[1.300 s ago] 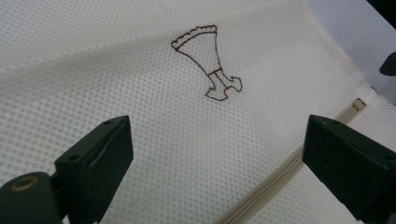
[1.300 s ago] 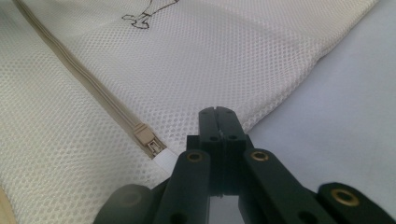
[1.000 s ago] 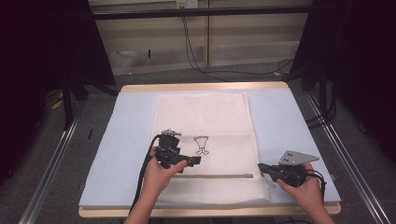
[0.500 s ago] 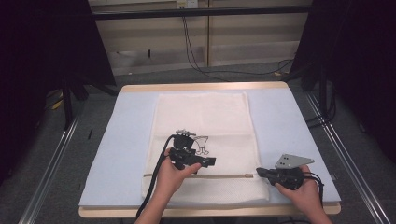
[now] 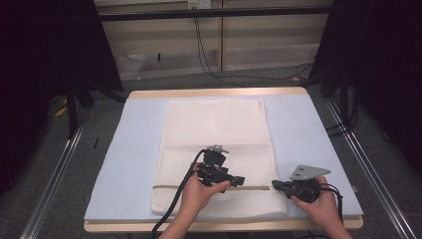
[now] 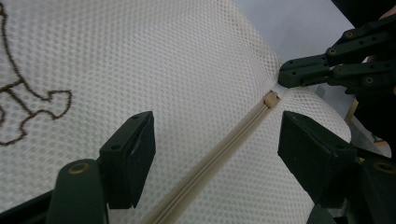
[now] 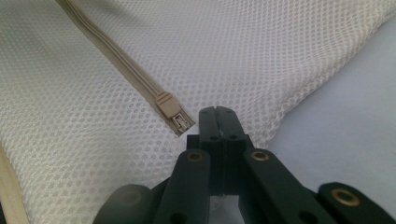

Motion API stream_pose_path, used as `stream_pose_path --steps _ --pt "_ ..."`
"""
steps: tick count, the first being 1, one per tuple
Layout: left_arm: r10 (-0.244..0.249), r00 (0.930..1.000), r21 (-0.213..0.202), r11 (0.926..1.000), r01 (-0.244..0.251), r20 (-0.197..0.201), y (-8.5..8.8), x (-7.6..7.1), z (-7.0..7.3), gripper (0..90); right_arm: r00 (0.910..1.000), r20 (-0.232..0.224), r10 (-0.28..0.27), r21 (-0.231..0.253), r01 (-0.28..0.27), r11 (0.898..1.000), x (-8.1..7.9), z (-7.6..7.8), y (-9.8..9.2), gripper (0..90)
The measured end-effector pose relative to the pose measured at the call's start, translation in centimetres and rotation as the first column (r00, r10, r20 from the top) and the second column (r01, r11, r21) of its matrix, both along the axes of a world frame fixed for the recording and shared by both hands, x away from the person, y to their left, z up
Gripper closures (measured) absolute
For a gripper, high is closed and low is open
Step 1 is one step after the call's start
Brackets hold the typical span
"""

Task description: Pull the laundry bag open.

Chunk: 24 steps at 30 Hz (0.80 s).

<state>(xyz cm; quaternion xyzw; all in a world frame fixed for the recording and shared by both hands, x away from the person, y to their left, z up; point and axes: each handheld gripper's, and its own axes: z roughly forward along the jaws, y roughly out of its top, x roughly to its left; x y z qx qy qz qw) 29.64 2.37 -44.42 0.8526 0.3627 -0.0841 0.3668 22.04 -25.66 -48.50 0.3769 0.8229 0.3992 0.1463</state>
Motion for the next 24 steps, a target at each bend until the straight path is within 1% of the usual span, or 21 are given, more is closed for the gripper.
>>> stream_pose_path --steps 1,2,3,4,5,6,7,9,10,11,12,13,15,16,18,19,20,21,22,23,24 --pt "0.004 1.0 -0.003 1.0 -0.004 -0.009 -0.2 0.0 -0.1 32.9 1.0 0.002 0.002 -0.001 -0.002 1.0 0.0 0.0 0.0 90.0" --pt "-0.007 1.0 0.008 0.9999 0.007 -0.001 -0.4 0.0 -0.2 32.7 1.0 0.003 0.003 -0.001 -0.003 1.0 0.0 0.0 0.0 90.0" --pt "-0.002 1.0 -0.014 0.9999 0.002 0.002 -0.7 0.0 -0.4 32.7 1.0 0.002 0.002 0.001 -0.002 1.0 0.0 0.0 0.0 90.0" --pt "0.006 1.0 -0.029 0.9996 -0.006 -0.001 -1.0 -0.1 -0.5 33.0 1.0 0.003 0.002 0.001 -0.002 1.0 0.0 0.0 0.0 90.0" --pt "-0.003 0.9999 -0.025 0.9997 0.002 -0.013 -1.3 -0.1 -0.5 33.3 1.0 0.004 0.004 0.0 -0.004 1.0 0.0 -0.1 0.0 90.0" --pt "-0.025 0.9996 -0.002 0.9997 0.025 -0.016 -1.5 -0.1 -0.4 35.3 1.0 0.007 0.004 -0.003 -0.004 1.0 0.0 -0.1 0.0 90.0" --pt "-0.023 0.9995 -0.008 0.9997 0.023 -0.021 -1.8 -0.2 -0.4 35.4 1.0 0.008 0.004 -0.003 -0.004 1.0 0.0 -0.1 0.0 90.0" --pt "-0.018 0.9998 -0.009 0.9998 0.018 -0.012 -2.4 -0.2 -0.4 35.5 1.0 0.005 0.005 -0.001 -0.005 1.0 0.0 -0.1 0.0 90.0" --pt "-0.023 0.9995 -0.015 0.9996 0.023 -0.022 -2.6 -0.2 -0.4 35.6 1.0 0.004 0.006 0.0 -0.006 1.0 0.0 -0.1 0.0 90.0" --pt "-0.019 0.9991 -0.026 0.9995 0.018 -0.039 -2.8 -0.1 -0.4 36.6 1.0 0.004 0.006 0.0 -0.006 1.0 0.0 -0.1 0.0 90.0" --pt "-0.014 0.999 -0.021 0.9997 0.013 -0.043 -3.1 -0.1 -0.5 36.6 1.0 0.005 0.006 -0.001 -0.006 1.0 0.0 -0.1 0.0 90.0" --pt "-0.008 0.9977 -0.024 0.9997 0.006 -0.067 -3.3 -0.1 -0.5 37.4 1.0 0.004 0.006 -0.001 -0.006 1.0 0.0 -0.1 0.0 90.0" --pt "0.001 0.9924 -0.038 0.9993 -0.006 -0.123 -3.7 -0.1 -0.6 40.4 1.0 0.007 0.004 -0.003 -0.004 1.0 0.0 -0.1 0.0 90.0" --pt "0.002 0.9899 -0.052 0.9986 -0.009 -0.142 -3.8 -0.1 -0.6 41.1 0.9999 0.009 0.006 -0.005 -0.006 1.0 0.0 -0.1 0.0 90.0" --pt "0.019 0.9864 -0.073 0.9969 -0.031 -0.163 -4.0 -0.2 -0.7 43.3 0.9999 0.007 0.007 -0.005 -0.007 1.0 0.0 -0.1 0.0 90.0" --pt "0.006 0.9825 -0.067 0.9976 -0.019 -0.186 -4.1 -0.1 -0.7 46.5 1.0 0.007 0.007 -0.005 -0.007 1.0 0.0 -0.1 0.0 90.0" --pt "0.002 0.9778 -0.07 0.9974 -0.017 -0.209 -4.2 -0.1 -0.8 48.7 0.9999 0.009 0.005 -0.005 -0.005 1.0 -0.1 -0.1 0.0 90.0" --pt "-0.005 0.9767 -0.054 0.9985 -0.006 -0.215 -4.2 -0.1 -0.9 50.5 0.9999 0.009 0.006 -0.002 -0.006 1.0 -0.1 -0.1 0.1 90.0" --pt "0.001 0.9768 -0.05 0.9987 -0.012 -0.214 -4.4 -0.1 -1.0 51.1 0.9999 0.007 0.007 -0.002 -0.007 1.0 -0.1 -0.1 0.0 90.0" --pt "0.004 0.9734 -0.048 0.9987 -0.016 -0.229 -4.6 -0.1 -1.1 52.1 0.9999 0.008 0.009 -0.004 -0.009 1.0 -0.1 -0.1 0.0 90.0" --pt "0.002 0.9721 -0.048 0.9988 -0.014 -0.234 -4.7 -0.1 -1.2 53.0 0.9999 0.009 0.009 -0.004 -0.009 1.0 -0.1 -0.1 0.0 90.0"
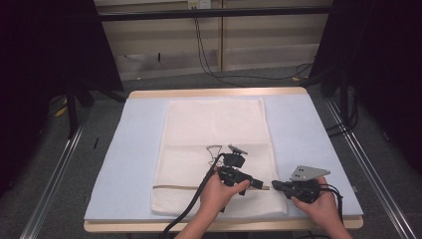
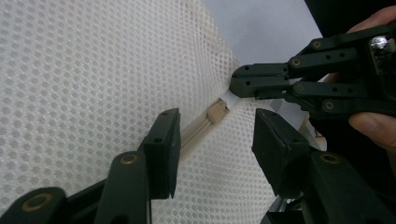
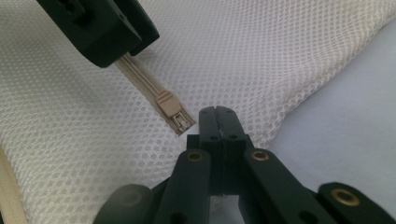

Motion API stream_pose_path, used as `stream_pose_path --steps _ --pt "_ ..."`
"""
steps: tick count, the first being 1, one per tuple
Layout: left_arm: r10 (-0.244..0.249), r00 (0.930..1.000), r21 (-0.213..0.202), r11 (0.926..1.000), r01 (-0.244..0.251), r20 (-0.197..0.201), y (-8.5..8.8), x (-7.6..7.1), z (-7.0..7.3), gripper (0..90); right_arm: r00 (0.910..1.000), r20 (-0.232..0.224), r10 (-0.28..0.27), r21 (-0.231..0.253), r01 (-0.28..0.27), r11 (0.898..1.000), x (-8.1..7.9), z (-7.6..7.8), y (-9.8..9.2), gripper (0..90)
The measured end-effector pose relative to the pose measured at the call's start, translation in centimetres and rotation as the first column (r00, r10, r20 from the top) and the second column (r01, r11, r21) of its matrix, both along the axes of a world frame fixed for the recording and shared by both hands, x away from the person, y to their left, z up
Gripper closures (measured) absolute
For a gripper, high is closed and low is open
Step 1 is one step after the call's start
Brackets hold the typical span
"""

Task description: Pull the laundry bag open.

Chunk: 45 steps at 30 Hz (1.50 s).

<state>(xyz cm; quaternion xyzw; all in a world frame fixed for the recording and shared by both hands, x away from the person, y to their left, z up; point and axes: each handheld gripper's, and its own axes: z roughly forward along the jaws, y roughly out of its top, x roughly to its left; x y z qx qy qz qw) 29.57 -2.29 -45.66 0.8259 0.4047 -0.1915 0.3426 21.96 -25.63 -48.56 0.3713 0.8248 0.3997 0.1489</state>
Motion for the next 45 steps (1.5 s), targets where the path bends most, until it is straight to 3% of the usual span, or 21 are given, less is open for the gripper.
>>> stream_pose_path --steps 1,13,21,23,26,28,32,33,37,44,45 --pt "0.005 0.9998 0.004 1.0 -0.004 -0.017 -0.2 0.0 -0.1 54.9 1.0 0.0 0.0 0.0 0.0 1.0 0.0 0.0 0.0 90.0" --pt "0.043 0.9986 0.039 0.9984 -0.042 -0.031 -1.6 0.1 -1.0 62.8 1.0 0.002 0.0 -0.001 0.0 1.0 0.0 0.0 0.0 90.0" --pt "0.106 0.9925 0.041 0.9938 -0.103 -0.061 -2.4 -0.2 -1.2 70.4 1.0 0.005 -0.001 -0.004 0.001 1.0 0.0 0.0 0.0 90.0" --pt "0.092 0.9931 0.044 0.9951 -0.088 -0.073 -2.7 -0.3 -1.4 73.2 1.0 0.006 -0.002 -0.007 0.002 1.0 0.0 0.0 0.0 90.0" --pt "0.131 0.988 0.055 0.9904 -0.127 -0.081 -3.1 -0.5 -1.5 75.8 1.0 0.006 -0.003 -0.007 0.003 1.0 0.0 0.0 0.0 90.0" --pt "0.128 0.9876 0.058 0.9907 -0.123 -0.091 -3.0 -0.4 -1.6 80.2 1.0 0.007 -0.003 -0.007 0.003 1.0 -0.1 0.0 0.1 90.0" --pt "0.144 0.9828 0.043 0.9893 -0.139 -0.116 -3.0 -0.4 -1.6 82.6 1.0 0.003 -0.002 -0.002 0.002 1.0 0.0 -0.1 0.0 90.0" --pt "0.149 0.9835 0.052 0.9881 -0.145 -0.102 -3.0 -0.4 -1.7 82.8 1.0 0.002 -0.002 -0.001 0.002 1.0 0.0 0.0 0.0 90.0" --pt "0.16 0.9775 0.025 0.9871 -0.158 -0.137 -2.9 -0.3 -1.6 85.9 1.0 0.001 -0.001 -0.001 0.001 1.0 0.0 -0.1 0.0 90.0" --pt "0.16 0.971 0.016 0.987 -0.16 -0.177 -2.7 -0.2 -1.5 87.3 0.9994 0.03 0.018 -0.04 -0.017 0.999 -0.2 -0.1 0.2 90.0" --pt "0.157 0.9726 0.016 0.9875 -0.157 -0.171 -2.7 -0.2 -1.5 87.4 0.9992 0.033 0.02 -0.044 -0.019 0.999 -0.2 -0.1 0.2 90.0"
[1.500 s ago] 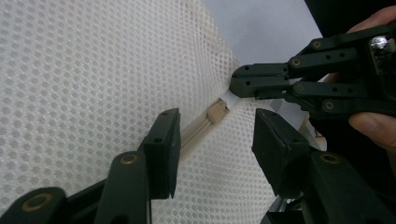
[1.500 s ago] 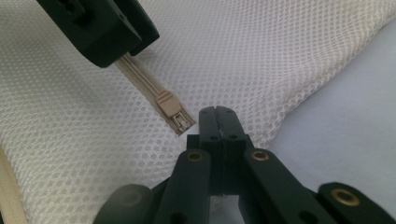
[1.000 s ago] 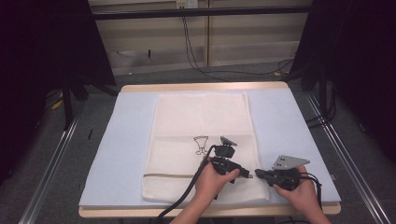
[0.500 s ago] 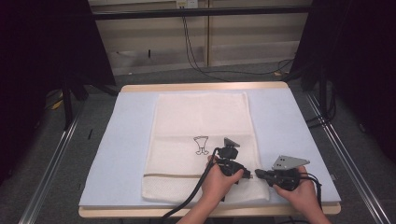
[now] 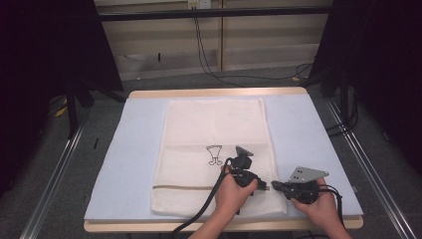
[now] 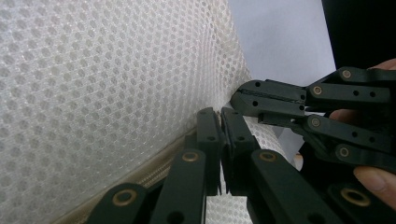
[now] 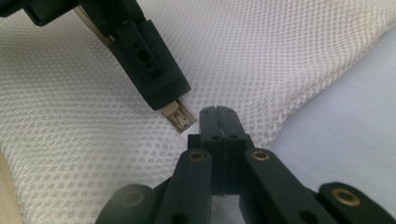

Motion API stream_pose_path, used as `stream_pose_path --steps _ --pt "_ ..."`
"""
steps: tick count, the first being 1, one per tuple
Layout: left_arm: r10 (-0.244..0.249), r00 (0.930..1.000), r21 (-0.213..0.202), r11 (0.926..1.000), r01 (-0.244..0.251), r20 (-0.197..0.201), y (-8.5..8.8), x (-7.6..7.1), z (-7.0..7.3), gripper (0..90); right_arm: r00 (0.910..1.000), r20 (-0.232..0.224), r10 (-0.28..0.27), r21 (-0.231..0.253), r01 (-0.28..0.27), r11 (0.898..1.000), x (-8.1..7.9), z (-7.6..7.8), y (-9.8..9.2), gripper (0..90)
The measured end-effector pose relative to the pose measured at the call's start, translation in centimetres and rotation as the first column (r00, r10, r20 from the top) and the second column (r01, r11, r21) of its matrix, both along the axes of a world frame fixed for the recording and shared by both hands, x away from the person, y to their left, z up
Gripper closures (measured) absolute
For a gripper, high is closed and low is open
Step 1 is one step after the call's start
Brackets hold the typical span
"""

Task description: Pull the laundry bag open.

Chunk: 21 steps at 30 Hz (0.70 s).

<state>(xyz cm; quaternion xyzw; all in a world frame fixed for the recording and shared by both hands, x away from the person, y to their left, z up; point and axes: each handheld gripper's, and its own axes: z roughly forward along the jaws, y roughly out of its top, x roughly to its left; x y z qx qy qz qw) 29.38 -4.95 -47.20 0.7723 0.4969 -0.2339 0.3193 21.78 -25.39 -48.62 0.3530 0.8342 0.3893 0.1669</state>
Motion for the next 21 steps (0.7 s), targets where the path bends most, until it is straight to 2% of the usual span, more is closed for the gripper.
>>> stream_pose_path --steps 3,5,11,16,21 --pt "-0.001 0.9999 0.016 0.9999 0.001 0.013 0.03 -0.09 0.05 87.4 1.0 0.002 0.004 -0.002 -0.004 1.0 0.0 -0.01 0.01 90.0" --pt "0.005 1.0 0.01 0.9999 -0.005 0.002 0.07 -0.11 0.07 87.4 1.0 0.002 0.005 -0.004 -0.005 1.0 0.0 0.0 0.01 90.0" --pt "-0.004 1.0 0.009 1.0 0.004 0.008 0.19 -0.14 0.13 87.5 1.0 0.0 0.007 -0.003 -0.007 1.0 0.03 0.0 -0.01 90.0" --pt "0.01 0.9999 -0.002 1.0 -0.01 -0.013 0.42 -0.05 0.05 87.5 1.0 -0.001 0.007 -0.004 -0.007 1.0 0.03 0.0 -0.01 90.0" --pt "0.01 0.9999 -0.008 0.9999 -0.01 -0.011 0.63 0.01 -0.04 87.6 1.0 -0.004 0.009 0.0 -0.009 1.0 0.09 -0.01 -0.05 90.0"
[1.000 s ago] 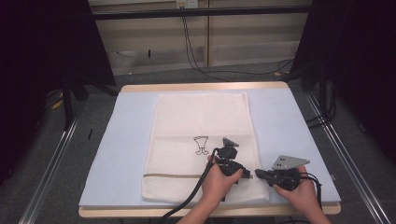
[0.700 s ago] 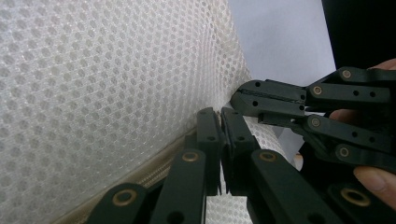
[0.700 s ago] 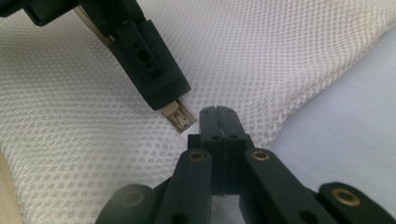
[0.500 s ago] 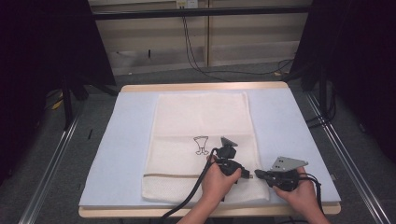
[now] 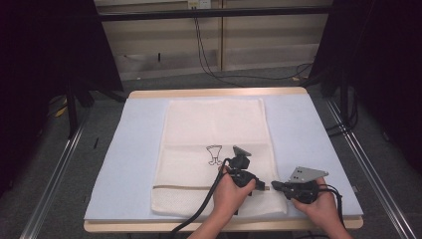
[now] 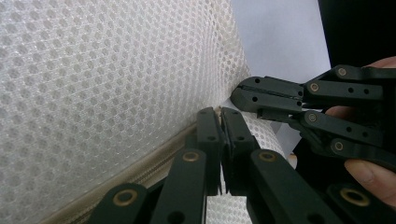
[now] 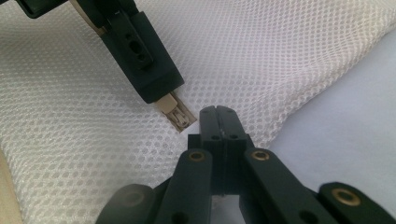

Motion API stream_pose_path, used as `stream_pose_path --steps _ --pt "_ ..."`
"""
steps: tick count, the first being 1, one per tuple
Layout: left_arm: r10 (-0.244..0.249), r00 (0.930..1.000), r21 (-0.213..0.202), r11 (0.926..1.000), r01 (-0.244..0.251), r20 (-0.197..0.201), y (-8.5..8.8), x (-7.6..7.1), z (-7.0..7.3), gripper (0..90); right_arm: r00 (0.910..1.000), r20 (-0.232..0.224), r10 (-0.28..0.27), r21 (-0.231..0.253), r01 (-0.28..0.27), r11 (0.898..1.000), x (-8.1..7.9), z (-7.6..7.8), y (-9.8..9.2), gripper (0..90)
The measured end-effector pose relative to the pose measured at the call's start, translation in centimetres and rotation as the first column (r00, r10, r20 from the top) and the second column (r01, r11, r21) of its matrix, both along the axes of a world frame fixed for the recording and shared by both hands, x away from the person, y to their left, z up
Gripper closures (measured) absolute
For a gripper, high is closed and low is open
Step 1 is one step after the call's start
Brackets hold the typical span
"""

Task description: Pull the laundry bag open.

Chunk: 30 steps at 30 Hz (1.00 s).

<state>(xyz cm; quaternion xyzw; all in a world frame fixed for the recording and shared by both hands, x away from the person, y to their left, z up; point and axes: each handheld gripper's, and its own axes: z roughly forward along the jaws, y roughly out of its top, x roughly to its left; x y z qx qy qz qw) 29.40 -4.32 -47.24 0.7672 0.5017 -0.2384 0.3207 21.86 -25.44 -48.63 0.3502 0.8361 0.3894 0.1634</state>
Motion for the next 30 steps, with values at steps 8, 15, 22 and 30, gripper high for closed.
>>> stream_pose_path --steps 8,15,22,30 --pt "0.014 0.9999 0.009 0.9999 -0.014 -0.005 0.9 0.2 0.6 87.7 1.0 0.001 -0.001 -0.007 0.001 1.0 0.0 0.0 0.0 90.0" --pt "0.005 0.9998 -0.012 0.9999 -0.006 -0.02 1.2 0.3 0.5 87.6 1.0 0.002 0.0 -0.011 0.0 1.0 -0.1 0.0 0.1 90.0" --pt "0.011 0.9997 -0.007 0.9999 -0.011 -0.024 1.9 0.5 0.6 87.6 1.0 0.005 0.001 -0.011 -0.001 1.0 -0.1 0.0 0.1 90.0" --pt "0.011 0.9997 -0.013 0.9998 -0.011 -0.022 2.2 0.5 0.6 87.6 1.0 0.008 -0.002 -0.017 0.003 1.0 -0.1 0.0 0.1 90.0"
